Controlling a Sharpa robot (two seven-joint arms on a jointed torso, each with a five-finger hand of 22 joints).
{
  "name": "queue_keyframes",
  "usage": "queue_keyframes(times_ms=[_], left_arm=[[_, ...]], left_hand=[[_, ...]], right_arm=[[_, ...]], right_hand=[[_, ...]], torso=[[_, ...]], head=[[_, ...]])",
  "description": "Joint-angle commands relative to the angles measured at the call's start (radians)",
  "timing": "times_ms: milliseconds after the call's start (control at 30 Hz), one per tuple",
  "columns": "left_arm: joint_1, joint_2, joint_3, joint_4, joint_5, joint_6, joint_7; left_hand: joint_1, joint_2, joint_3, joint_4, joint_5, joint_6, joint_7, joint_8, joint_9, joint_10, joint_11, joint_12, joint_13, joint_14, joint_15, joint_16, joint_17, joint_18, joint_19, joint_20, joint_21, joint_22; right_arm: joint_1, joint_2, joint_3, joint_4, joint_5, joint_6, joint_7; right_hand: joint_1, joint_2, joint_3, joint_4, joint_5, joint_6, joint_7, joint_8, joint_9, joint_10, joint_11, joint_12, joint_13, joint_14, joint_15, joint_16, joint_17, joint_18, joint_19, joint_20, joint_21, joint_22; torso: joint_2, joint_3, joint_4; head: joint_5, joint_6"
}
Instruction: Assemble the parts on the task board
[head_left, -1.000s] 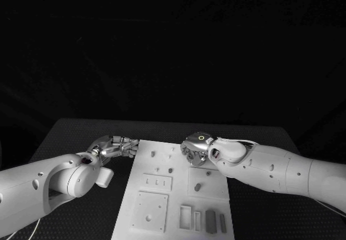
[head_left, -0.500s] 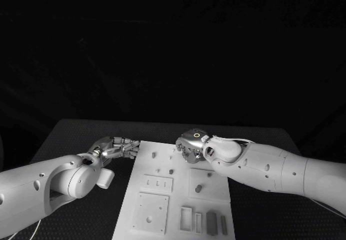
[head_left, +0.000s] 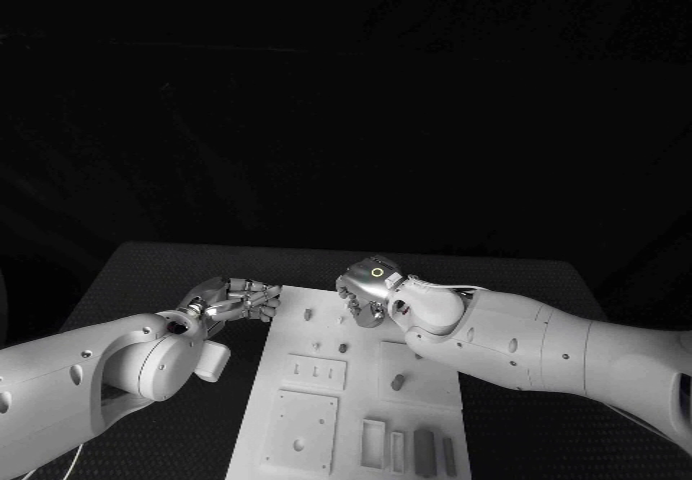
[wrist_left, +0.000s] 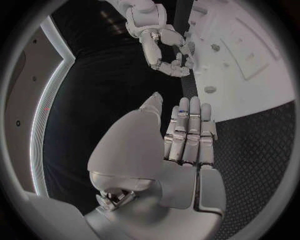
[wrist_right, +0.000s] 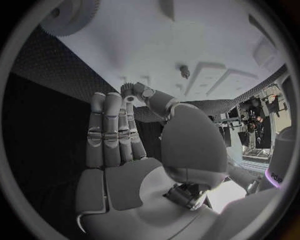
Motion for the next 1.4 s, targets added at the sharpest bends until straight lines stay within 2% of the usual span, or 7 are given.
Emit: queue_keyframes(times_ms=[33, 433, 500, 700, 900, 1133, 1400], left_arm=[[0.0, 0.005, 0.001, 0.001, 0.001, 0.01, 0.007], [0.0, 0.01, 0.001, -0.005, 0.001, 0.011, 0.007], [0.0, 0.01, 0.001, -0.005, 0.001, 0.011, 0.007], [0.001, 0.008, 0.001, -0.002, 0.001, 0.008, 0.006], [0.001, 0.007, 0.001, 0.0, 0.001, 0.008, 0.005], [0.001, 0.006, 0.001, 0.002, 0.001, 0.006, 0.006], [0.001, 0.008, 0.001, 0.001, 0.001, 0.008, 0.004]], left_hand=[[-0.007, -0.002, -0.005, 0.0, -0.003, 0.002, 0.002, -0.006, -0.001, 0.005, 0.0, -0.005, -0.001, 0.005, 0.002, -0.007, 0.002, 0.02, 0.002, 0.005, 0.002, -0.001], [-0.006, -0.003, -0.006, 0.0, -0.003, 0.002, 0.003, -0.007, -0.001, 0.006, 0.0, -0.006, -0.001, 0.006, 0.002, -0.008, 0.003, 0.021, 0.002, 0.005, 0.002, -0.001], [-0.006, -0.002, -0.006, 0.0, -0.003, 0.002, 0.003, -0.007, -0.001, 0.006, 0.0, -0.007, -0.001, 0.006, 0.002, -0.008, 0.003, 0.021, 0.002, 0.005, 0.003, -0.001], [-0.006, -0.002, -0.006, 0.0, -0.003, 0.002, 0.003, -0.007, -0.001, 0.006, 0.0, -0.007, -0.001, 0.006, 0.002, -0.008, 0.003, 0.021, 0.002, 0.005, 0.003, -0.001], [-0.006, -0.003, -0.006, 0.0, -0.003, 0.002, 0.003, -0.007, -0.001, 0.006, 0.0, -0.007, -0.001, 0.006, 0.002, -0.009, 0.003, 0.021, 0.001, 0.005, 0.003, -0.001], [-0.007, -0.004, -0.007, 0.001, -0.004, 0.002, 0.003, -0.008, -0.002, 0.006, 0.0, -0.009, -0.001, 0.006, 0.002, -0.009, 0.004, 0.021, 0.001, 0.005, 0.003, -0.002], [-0.008, -0.004, -0.008, 0.001, -0.004, 0.002, 0.004, -0.008, -0.002, 0.007, 0.001, -0.01, -0.001, 0.006, 0.002, -0.01, 0.005, 0.021, 0.001, 0.005, 0.003, -0.002]], right_arm=[[-0.001, 0.015, 0.0, -0.007, -0.067, -0.043, -0.046], [-0.003, 0.049, -0.002, -0.044, -0.073, -0.021, -0.066], [-0.006, 0.054, -0.003, -0.049, -0.073, -0.019, -0.067], [-0.014, 0.062, -0.003, -0.056, -0.073, -0.005, -0.07], [-0.019, 0.071, -0.004, -0.085, -0.073, -0.008, -0.071], [-0.021, 0.074, -0.004, -0.079, -0.066, -0.013, -0.061], [-0.021, 0.076, -0.004, -0.082, -0.065, -0.018, -0.06]], right_hand=[[0.003, -0.009, 0.009, 0.002, 0.002, 0.007, -0.003, 0.001, 0.001, 0.028, -0.008, 0.002, 0.07, 0.002, -0.009, 0.005, 0.001, 0.015, 0.002, -0.005, 0.007, 0.023], [-0.001, -0.013, 0.011, 0.007, 0.002, 0.008, -0.003, 0.001, 0.003, 0.029, -0.009, 0.001, 0.074, 0.002, -0.009, 0.008, 0.002, 0.015, 0.002, -0.005, 0.011, 0.023], [-0.001, -0.013, 0.011, 0.007, 0.002, 0.008, -0.003, 0.001, 0.003, 0.029, -0.009, 0.0, 0.074, 0.002, -0.009, 0.008, 0.002, 0.015, 0.002, -0.005, 0.011, 0.023], [-0.002, -0.013, 0.011, 0.007, 0.002, 0.008, -0.003, 0.001, 0.003, 0.029, -0.009, 0.0, 0.075, 0.002, -0.009, 0.009, 0.002, 0.015, 0.002, -0.006, 0.012, 0.023], [-0.003, -0.013, 0.011, 0.007, 0.002, 0.008, -0.003, 0.001, 0.003, 0.029, -0.009, 0.0, 0.075, 0.002, -0.009, 0.009, 0.002, 0.015, 0.002, -0.006, 0.012, 0.023], [-0.004, -0.013, 0.011, 0.008, 0.002, 0.009, -0.003, 0.001, 0.004, 0.029, -0.009, -0.001, 0.076, 0.002, -0.01, 0.01, 0.002, 0.015, 0.002, -0.006, 0.013, 0.023], [-0.006, -0.013, 0.011, 0.008, 0.002, 0.009, -0.004, 0.001, 0.004, 0.029, -0.009, -0.001, 0.077, 0.002, -0.01, 0.01, 0.002, 0.015, 0.002, -0.006, 0.015, 0.023]], torso=[[0.0, -0.0003, 0.0011], [0.0, -0.0024, 0.0032], [0.001, -0.0014, 0.0016], [0.001, -0.0014, 0.001], [0.001, -0.0019, 0.0001], [0.002, -0.0011, -0.003], [0.001, -0.0011, -0.0017]], head=[[0.0, 0.004], [0.003, 0.007], [0.004, 0.006], [0.007, 0.006], [0.005, 0.003], [0.007, 0.002], [0.007, 0.001]])
